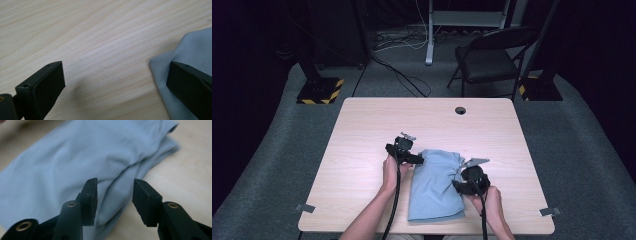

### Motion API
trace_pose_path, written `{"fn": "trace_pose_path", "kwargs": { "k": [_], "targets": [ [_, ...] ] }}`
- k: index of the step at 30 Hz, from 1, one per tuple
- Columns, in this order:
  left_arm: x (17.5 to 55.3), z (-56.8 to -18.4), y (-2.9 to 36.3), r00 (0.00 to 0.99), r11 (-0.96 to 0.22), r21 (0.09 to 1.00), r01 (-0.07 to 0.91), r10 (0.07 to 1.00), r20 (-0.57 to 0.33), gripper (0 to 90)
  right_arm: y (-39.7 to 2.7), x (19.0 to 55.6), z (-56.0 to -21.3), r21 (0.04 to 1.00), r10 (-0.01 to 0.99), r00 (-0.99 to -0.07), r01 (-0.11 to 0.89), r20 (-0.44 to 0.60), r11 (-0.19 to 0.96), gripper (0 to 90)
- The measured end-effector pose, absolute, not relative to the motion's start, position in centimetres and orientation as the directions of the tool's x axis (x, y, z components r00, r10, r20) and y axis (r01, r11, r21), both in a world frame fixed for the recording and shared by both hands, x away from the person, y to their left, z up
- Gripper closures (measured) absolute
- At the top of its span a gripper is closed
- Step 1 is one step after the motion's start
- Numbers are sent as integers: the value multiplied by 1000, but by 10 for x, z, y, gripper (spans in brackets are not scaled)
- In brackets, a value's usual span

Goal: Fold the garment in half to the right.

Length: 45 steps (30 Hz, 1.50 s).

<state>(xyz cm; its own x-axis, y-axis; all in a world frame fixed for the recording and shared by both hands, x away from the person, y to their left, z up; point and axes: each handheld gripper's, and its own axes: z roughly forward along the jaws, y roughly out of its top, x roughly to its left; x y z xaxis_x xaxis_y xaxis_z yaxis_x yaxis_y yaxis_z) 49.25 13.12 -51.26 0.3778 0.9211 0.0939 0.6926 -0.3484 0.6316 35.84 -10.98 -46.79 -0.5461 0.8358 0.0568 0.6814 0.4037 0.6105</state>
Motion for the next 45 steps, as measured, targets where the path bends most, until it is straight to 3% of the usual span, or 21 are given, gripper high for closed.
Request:
{"fn": "trace_pose_path", "kwargs": {
  "k": [5,7,18,23,28,31,35,39,45],
  "targets": [
    [491,-511,125,377,-391,622,679,912,161,18,-102,344,-488,555,832,-555,692,-3,463,760],
    [491,-510,123,380,-406,617,674,907,181,18,-104,339,-491,573,838,-545,687,-2,447,811],
    [491,-510,124,378,-406,621,670,907,185,16,-118,317,-498,590,861,-505,676,-66,442,812],
    [493,-510,136,374,-342,635,692,923,89,10,-119,328,-492,590,851,-522,672,-51,448,571],
    [478,-493,148,365,-298,677,673,930,47,5,-130,344,-480,643,872,-489,676,25,360,329],
    [465,-485,144,400,-315,692,649,916,42,4,-132,354,-477,673,882,-469,663,32,328,292],
    [444,-493,122,489,-427,653,626,867,99,4,-125,382,-485,671,900,-435,674,24,308,247],
    [447,-506,118,492,-465,614,638,859,140,7,-123,401,-503,636,912,-410,706,8,312,223],
    [446,-511,122,485,-447,631,634,865,126,5,-132,400,-507,631,929,-371,717,-16,297,230]
  ]
}}
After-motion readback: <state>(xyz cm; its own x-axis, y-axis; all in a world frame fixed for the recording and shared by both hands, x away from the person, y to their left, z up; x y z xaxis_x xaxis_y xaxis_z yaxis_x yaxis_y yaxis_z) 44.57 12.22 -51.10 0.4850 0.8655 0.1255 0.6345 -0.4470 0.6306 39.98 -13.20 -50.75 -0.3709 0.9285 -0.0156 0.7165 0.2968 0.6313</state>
